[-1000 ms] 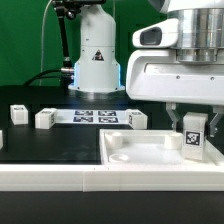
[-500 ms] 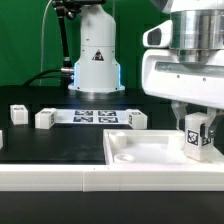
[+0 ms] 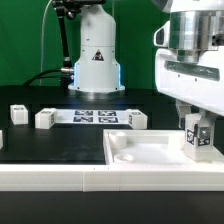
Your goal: Assemble one leg
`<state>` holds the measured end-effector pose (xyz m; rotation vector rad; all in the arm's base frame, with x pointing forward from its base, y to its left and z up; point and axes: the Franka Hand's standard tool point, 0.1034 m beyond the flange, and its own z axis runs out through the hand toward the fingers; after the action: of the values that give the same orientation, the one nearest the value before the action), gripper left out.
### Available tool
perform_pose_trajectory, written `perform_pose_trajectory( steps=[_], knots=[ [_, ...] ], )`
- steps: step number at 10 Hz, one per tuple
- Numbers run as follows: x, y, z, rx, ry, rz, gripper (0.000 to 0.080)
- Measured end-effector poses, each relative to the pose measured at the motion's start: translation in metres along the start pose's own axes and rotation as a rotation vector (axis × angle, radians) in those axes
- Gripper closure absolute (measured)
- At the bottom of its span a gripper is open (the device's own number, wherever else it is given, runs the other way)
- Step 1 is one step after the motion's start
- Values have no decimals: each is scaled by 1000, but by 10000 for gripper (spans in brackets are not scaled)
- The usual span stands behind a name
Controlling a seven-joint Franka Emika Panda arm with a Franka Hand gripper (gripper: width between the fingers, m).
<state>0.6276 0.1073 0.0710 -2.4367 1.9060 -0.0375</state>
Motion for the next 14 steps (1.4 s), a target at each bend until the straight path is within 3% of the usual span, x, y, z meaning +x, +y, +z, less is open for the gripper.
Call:
perform_pose_trajectory(
  steps=[1,2,3,6,14],
  knots=[
    [0,0,-1,0,-1,-42,427],
    [-1,-1,-3,3,-3,-97,245],
    [-3,-3,-4,13,0,-186,179],
    [-5,-4,-3,18,2,-525,151],
    [-19,-4,-3,11,12,-1052,150]
  ],
)
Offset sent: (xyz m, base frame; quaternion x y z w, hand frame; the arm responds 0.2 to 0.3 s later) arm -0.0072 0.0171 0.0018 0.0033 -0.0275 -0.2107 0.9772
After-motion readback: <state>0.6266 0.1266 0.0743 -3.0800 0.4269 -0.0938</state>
